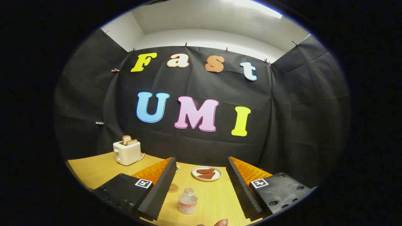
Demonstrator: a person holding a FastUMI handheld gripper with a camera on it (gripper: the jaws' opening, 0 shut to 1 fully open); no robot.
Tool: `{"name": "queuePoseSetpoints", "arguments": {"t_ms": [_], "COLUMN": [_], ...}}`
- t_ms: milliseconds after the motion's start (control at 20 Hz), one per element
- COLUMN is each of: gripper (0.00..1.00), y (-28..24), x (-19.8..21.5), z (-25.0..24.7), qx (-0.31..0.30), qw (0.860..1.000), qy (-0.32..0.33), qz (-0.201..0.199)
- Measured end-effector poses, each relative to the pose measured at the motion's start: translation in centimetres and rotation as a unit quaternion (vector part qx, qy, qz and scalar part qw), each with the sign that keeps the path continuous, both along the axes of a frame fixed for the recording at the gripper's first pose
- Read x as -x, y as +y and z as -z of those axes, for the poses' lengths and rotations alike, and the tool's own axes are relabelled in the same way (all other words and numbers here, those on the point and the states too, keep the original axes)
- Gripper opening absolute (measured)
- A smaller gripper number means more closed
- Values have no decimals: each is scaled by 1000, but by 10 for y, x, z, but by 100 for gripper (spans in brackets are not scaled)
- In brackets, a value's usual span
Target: Take the bottle from table, then pour the juice into the cup, finally place the bottle on the coaster
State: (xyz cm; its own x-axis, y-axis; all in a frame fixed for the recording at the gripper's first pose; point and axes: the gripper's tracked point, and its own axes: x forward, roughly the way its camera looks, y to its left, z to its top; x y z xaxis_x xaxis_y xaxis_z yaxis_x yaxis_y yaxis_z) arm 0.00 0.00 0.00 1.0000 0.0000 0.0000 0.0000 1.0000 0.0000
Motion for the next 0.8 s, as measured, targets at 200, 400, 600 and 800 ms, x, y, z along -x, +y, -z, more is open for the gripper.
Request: {"name": "queuePoseSetpoints", "arguments": {"t_ms": [200,400,600,800], "gripper": [97,97,97,97], "y": [1,7,9,10], "x": [-4,-3,-4,-5], "z": [2,0,4,11], "qx": [-6,-11,-10,-14], "qw": [1000,1000,1000,1000], "qy": [0,-9,-6,4], "qz": [-2,-6,-8,-6]}}
